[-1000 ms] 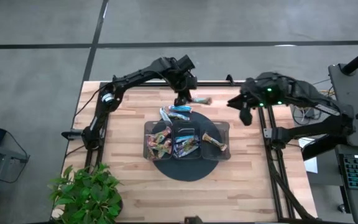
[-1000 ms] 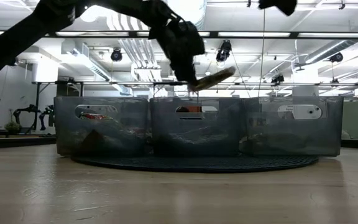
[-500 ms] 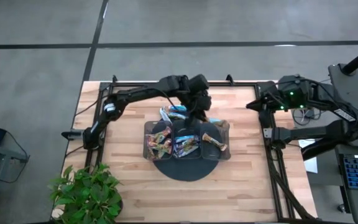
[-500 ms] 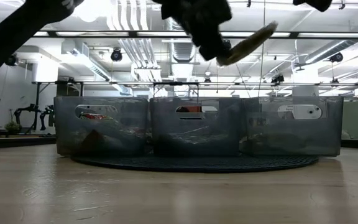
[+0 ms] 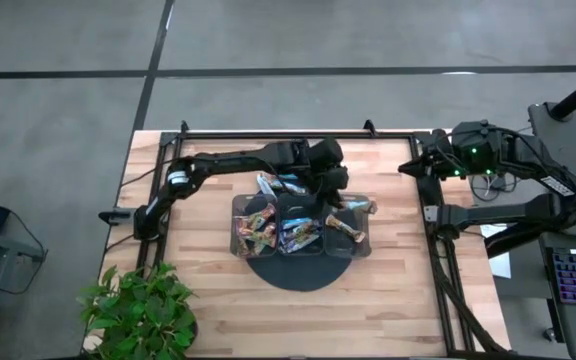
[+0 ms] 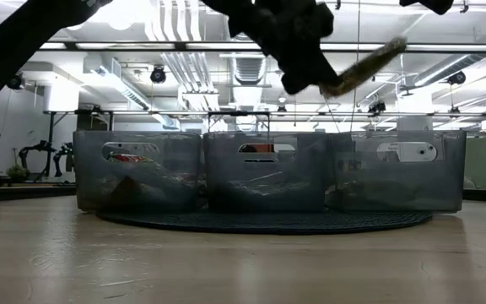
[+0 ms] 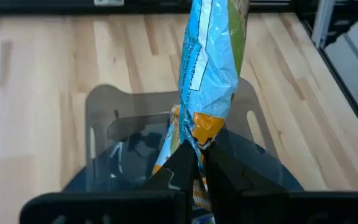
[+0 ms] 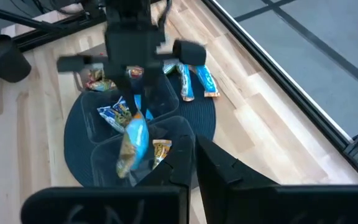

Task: Pick and place Granola Bars by type
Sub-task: Put the yellow granola bar into the right black bin

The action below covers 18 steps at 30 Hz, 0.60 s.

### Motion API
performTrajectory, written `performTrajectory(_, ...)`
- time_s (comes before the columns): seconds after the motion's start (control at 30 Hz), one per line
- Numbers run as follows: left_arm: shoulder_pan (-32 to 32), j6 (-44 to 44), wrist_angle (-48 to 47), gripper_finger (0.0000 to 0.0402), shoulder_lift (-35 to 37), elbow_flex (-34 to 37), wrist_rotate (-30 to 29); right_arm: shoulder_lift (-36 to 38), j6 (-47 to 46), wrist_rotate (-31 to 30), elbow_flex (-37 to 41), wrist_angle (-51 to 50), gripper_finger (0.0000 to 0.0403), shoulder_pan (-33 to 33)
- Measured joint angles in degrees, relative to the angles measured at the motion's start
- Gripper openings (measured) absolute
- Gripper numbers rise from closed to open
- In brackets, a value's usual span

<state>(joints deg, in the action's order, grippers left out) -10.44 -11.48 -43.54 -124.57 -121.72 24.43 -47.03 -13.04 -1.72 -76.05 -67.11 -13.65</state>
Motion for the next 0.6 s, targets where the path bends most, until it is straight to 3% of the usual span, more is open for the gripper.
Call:
performTrajectory(0.47, 0.42, 8.97, 9.13, 0.0015, -0.11, 12.39, -0.08, 0.02, 0.13, 0.07, 0.0, 0.02, 0.0012, 0.0)
performTrajectory(0.6, 0.42, 10.5, 9.05, 0.0039, -0.11, 13.3, -0.07, 0.0, 0.13, 0.07, 0.0, 0.02, 0.0012, 0.0)
